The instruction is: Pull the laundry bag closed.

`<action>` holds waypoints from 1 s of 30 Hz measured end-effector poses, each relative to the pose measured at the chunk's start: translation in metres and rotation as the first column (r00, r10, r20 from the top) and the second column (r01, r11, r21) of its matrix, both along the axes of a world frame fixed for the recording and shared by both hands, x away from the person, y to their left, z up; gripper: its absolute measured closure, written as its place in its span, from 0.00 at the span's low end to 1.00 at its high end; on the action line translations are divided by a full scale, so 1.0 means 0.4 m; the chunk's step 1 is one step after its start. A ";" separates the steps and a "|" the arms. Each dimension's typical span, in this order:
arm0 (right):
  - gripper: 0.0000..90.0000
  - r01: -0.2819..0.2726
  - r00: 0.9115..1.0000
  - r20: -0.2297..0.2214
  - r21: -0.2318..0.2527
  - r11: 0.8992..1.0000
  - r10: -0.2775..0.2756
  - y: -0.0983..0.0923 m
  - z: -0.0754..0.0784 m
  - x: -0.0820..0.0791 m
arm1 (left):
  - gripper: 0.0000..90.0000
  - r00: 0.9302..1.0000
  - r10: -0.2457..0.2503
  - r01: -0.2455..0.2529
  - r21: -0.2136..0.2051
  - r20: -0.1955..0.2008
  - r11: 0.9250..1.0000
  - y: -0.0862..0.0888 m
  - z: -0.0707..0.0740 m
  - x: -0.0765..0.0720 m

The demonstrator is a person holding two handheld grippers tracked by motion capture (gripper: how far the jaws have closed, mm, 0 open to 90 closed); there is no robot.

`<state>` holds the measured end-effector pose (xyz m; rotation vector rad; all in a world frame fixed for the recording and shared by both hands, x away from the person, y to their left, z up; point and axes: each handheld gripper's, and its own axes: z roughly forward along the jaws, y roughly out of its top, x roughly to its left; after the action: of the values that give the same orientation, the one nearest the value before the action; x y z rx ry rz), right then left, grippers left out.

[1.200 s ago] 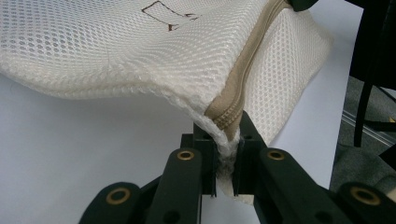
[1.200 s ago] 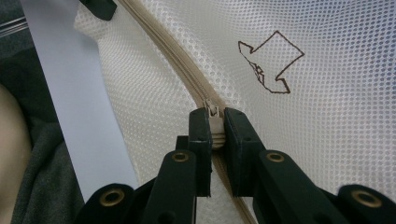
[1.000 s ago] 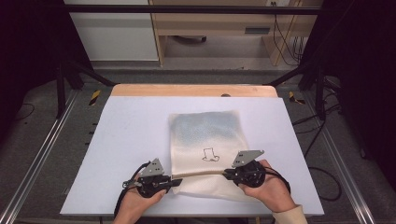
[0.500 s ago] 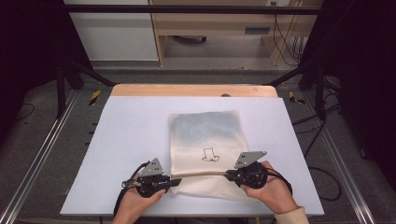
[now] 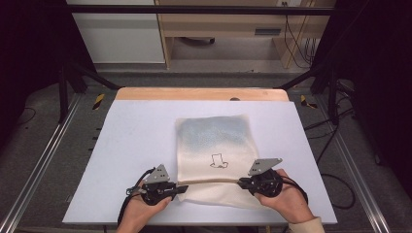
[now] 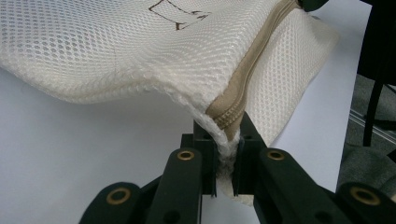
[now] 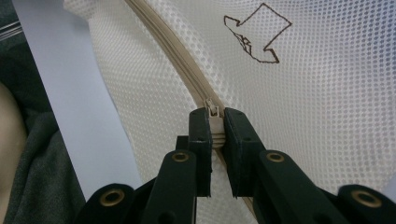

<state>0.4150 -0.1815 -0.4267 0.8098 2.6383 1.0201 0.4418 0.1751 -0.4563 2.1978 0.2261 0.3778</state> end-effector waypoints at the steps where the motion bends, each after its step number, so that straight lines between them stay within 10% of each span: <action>1: 0.91 0.000 1.000 0.001 0.001 1.000 0.000 -0.003 -0.002 0.000 | 0.92 1.000 0.002 -0.002 -0.002 -0.002 1.000 0.000 0.000 0.000; 30: 0.91 0.038 0.999 -0.018 0.006 0.999 -0.037 -0.050 -0.024 -0.011 | 0.92 1.000 0.008 -0.008 -0.003 0.004 1.000 0.019 0.006 0.004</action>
<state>0.4108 -0.2017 -0.4363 0.8703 2.6252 1.0176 0.4433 0.1829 -0.4539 2.1933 0.2329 0.3857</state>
